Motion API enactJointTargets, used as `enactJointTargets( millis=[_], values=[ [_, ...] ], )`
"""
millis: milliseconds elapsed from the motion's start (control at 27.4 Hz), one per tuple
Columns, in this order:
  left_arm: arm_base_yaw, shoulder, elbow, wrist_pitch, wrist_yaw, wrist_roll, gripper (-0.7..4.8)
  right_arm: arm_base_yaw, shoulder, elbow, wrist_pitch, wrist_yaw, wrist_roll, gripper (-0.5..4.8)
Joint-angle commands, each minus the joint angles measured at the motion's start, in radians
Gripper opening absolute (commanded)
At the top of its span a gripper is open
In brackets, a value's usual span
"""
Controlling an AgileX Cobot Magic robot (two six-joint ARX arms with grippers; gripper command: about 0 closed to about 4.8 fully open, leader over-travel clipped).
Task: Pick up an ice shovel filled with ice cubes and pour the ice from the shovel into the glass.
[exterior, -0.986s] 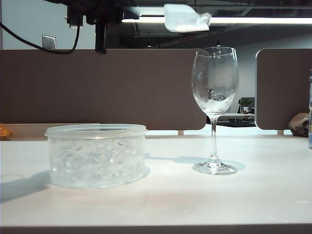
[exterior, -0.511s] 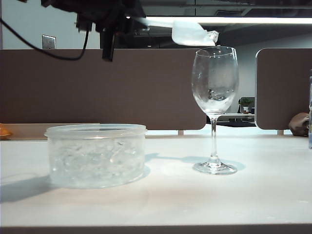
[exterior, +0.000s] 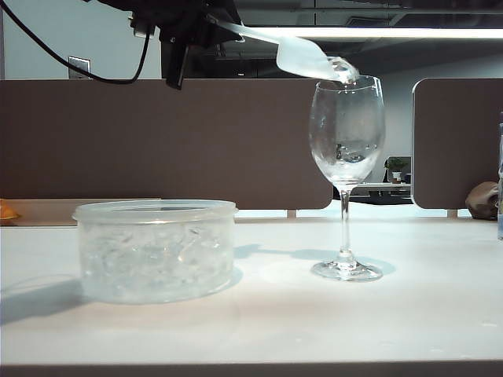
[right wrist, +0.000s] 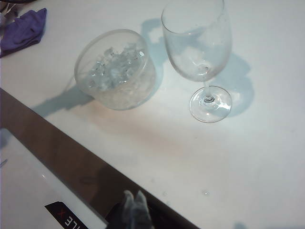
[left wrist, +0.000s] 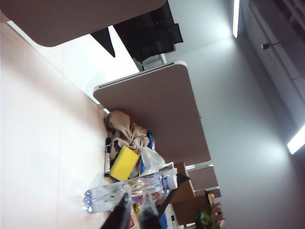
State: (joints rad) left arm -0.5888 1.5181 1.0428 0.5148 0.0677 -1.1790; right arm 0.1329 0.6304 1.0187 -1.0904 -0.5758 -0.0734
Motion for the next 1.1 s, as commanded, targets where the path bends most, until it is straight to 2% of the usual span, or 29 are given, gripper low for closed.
enactJointTargets(
  millis=[37, 438, 621, 803, 876, 986, 1095],
  values=[
    [-0.001, -0.003, 0.003, 0.001, 0.007, 0.044, -0.06, 0.000, -0.002, 0.005, 0.010, -0.003, -0.006, -0.05],
    [0.000, -0.001, 0.003, -0.037, 0.021, 0.112, -0.06, 0.000, -0.006, 0.005, 0.010, -0.003, -0.006, -0.05],
    [0.000, -0.001, 0.003, -0.035, 0.027, 0.109, -0.06, 0.000, -0.006, 0.005, 0.010, -0.003, -0.006, -0.05],
    [0.016, -0.002, 0.003, 0.026, 0.062, 0.034, -0.06, 0.000, -0.006, 0.005, 0.010, -0.003, -0.006, -0.05],
    [0.061, -0.004, 0.003, 0.091, 0.119, -0.076, -0.06, 0.000, -0.006, 0.005, 0.010, -0.003, -0.006, -0.05],
    [0.096, -0.013, 0.002, 0.113, 0.163, -0.102, -0.06, 0.000, -0.006, 0.005, 0.010, -0.003, -0.006, -0.05],
    [0.170, -0.023, -0.008, 0.140, 0.261, -0.175, -0.06, 0.000, -0.006, 0.005, 0.011, -0.003, -0.006, -0.05]
  ],
)
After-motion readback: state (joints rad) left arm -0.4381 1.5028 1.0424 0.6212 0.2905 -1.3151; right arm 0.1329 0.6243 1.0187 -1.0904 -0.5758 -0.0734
